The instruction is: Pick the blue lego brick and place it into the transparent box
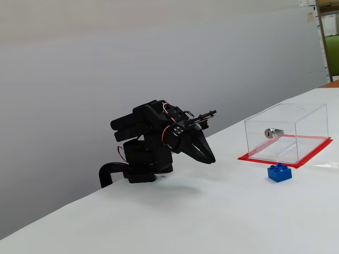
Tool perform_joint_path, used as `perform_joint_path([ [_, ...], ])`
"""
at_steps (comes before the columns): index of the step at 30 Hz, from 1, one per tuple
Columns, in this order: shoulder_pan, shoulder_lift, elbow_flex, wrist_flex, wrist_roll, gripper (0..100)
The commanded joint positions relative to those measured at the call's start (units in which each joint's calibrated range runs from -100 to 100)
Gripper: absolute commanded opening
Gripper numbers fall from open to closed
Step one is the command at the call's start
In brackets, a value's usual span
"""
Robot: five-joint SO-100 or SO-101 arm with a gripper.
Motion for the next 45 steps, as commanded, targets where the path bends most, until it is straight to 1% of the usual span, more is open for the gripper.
perform_joint_path([
  [1,0.7,-0.6,0.7,0.1,0.1,2],
  [36,-0.1,-0.6,0.7,0.1,0.2,2],
  [38,-1.8,-0.6,0.7,0.1,0.2,2],
  [41,-7.6,-0.6,0.8,-0.2,0.2,2],
  [45,-10.2,-0.6,0.8,-0.2,0.2,2],
])
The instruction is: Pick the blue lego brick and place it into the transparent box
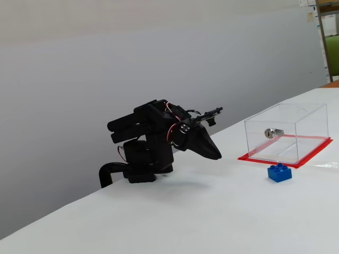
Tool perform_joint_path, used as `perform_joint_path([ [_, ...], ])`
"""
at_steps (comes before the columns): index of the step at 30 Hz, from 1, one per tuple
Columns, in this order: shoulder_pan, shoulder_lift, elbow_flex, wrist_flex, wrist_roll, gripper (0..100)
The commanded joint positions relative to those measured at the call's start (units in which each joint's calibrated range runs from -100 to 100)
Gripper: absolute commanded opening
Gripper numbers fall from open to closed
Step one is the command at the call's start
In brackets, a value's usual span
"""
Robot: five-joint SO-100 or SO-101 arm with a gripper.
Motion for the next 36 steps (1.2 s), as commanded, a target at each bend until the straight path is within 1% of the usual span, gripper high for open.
perform_joint_path([
  [1,-1.3,-0.6,0.7,-0.2,-0.1,2],
  [7,-1.6,-0.2,0.1,0.0,-0.1,2],
  [15,-1.6,0.9,-6.5,0.4,-0.2,2],
  [26,-0.9,23.0,-28.5,-0.1,-0.2,2],
  [36,-1.0,38.5,-46.2,-0.2,-0.1,3],
])
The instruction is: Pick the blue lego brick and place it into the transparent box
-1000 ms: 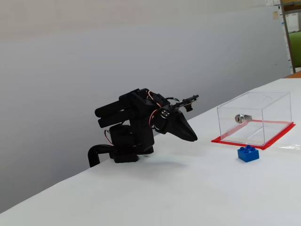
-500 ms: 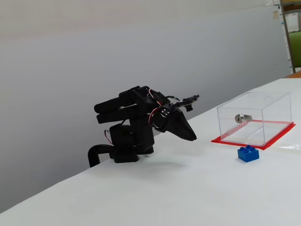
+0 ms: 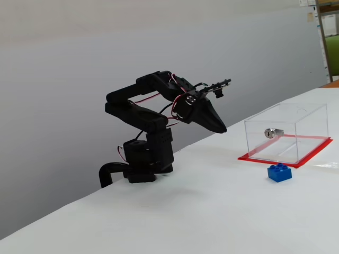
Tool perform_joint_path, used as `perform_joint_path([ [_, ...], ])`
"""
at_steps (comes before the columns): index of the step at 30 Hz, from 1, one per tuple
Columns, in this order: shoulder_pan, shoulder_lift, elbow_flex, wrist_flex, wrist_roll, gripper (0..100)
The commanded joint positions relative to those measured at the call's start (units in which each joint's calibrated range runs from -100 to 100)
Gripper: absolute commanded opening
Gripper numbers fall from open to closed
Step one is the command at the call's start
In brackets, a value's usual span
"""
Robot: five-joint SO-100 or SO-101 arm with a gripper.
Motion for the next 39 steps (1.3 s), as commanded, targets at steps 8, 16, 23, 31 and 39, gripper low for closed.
perform_joint_path([
  [8,-0.1,16.0,-19.0,0.3,-0.2,3],
  [16,0.2,25.9,-28.0,0.4,0.4,3],
  [23,0.4,33.6,-33.7,0.4,8.6,3],
  [31,0.4,43.4,-39.8,2.7,18.9,3],
  [39,0.0,53.7,-47.4,6.9,22.0,3],
])
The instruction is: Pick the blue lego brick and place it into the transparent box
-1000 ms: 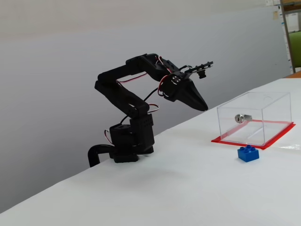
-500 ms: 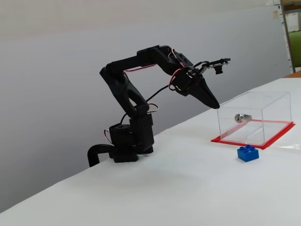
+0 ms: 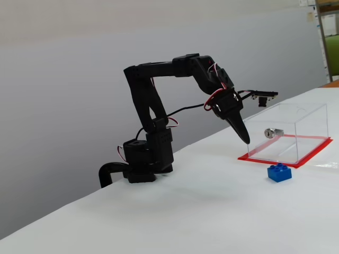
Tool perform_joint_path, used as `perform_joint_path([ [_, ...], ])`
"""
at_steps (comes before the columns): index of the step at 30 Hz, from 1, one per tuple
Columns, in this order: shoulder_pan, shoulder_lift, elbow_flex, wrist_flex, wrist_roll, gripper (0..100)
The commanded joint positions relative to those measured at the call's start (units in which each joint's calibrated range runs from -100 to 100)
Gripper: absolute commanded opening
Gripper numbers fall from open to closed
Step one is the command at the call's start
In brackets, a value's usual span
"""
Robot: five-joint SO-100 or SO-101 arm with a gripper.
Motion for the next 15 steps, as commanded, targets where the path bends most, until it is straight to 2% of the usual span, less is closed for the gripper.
perform_joint_path([
  [1,-0.1,2.8,-6.7,0.1,0.2,3],
  [3,-0.3,4.0,-8.0,0.0,0.2,4],
  [8,-1.3,7.6,-10.3,0.0,0.2,16],
  [15,-4.1,11.3,-12.6,-0.7,0.2,19],
])
